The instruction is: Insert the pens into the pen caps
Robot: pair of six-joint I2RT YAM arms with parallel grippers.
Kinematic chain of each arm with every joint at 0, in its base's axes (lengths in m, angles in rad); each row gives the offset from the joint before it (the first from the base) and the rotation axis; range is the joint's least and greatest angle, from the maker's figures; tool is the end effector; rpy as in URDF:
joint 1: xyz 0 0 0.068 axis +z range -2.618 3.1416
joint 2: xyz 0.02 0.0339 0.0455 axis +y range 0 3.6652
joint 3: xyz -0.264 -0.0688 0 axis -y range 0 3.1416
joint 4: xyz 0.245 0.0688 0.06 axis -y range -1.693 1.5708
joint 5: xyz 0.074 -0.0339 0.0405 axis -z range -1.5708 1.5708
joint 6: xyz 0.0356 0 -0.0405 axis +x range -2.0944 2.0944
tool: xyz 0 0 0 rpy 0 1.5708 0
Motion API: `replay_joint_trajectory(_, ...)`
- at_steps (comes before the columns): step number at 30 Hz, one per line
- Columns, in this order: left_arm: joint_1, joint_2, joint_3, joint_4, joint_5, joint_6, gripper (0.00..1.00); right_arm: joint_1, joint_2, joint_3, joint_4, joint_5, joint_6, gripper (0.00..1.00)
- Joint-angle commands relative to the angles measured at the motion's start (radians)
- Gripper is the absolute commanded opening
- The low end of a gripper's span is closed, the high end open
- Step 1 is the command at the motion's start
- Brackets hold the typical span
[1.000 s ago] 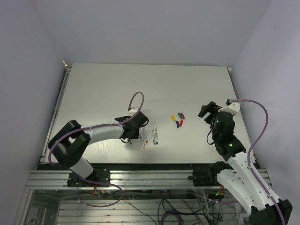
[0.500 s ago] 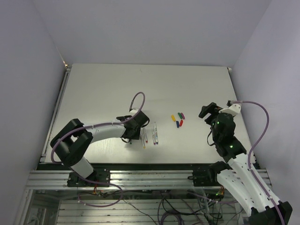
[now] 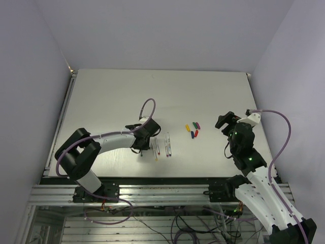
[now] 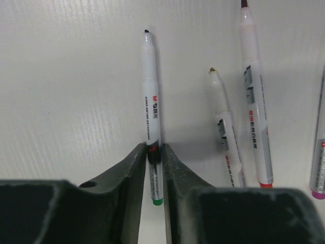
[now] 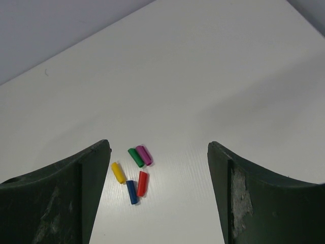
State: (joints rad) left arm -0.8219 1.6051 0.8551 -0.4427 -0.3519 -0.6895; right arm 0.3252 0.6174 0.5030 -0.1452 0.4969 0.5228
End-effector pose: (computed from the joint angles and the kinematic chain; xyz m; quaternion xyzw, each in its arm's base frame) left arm 0.2057 -0.2032 0.1544 0.0311 0.9671 -0.0018 0.2526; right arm 0.1540 0.0340 0.2709 0.2250 0.7498 0.0654 0.6188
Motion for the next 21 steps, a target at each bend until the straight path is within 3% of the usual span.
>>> replay_joint_trajectory(1, 0.032, 0.042, -0.045, -0.052, 0.025, 0.005, 0.22, -0.005, -0.007, -0.004, -0.017, 0.002, 0.008, 0.77)
replay_joint_trajectory(3, 0.048, 0.051, -0.055, -0.047, 0.021, 0.012, 0.09, -0.004, -0.005, 0.000, -0.020, 0.001, 0.005, 0.77)
replay_joint_trajectory(4, 0.055, 0.059, -0.059, -0.045, 0.019, 0.015, 0.07, -0.004, -0.004, 0.002, -0.022, 0.002, 0.005, 0.77)
replay_joint_trajectory(10, 0.074, 0.080, -0.099, 0.008, 0.030, 0.027, 0.07, -0.005, 0.012, 0.013, -0.045, -0.009, 0.003, 0.75)
replay_joint_trajectory(17, 0.074, -0.054, -0.139, 0.079, 0.050, 0.066, 0.07, -0.003, 0.103, 0.023, -0.047, -0.111, -0.060, 0.69)
replay_joint_trajectory(21, 0.074, -0.176, -0.125, 0.069, 0.015, 0.090, 0.07, -0.004, 0.174, 0.035, -0.023, -0.175, -0.079, 0.57)
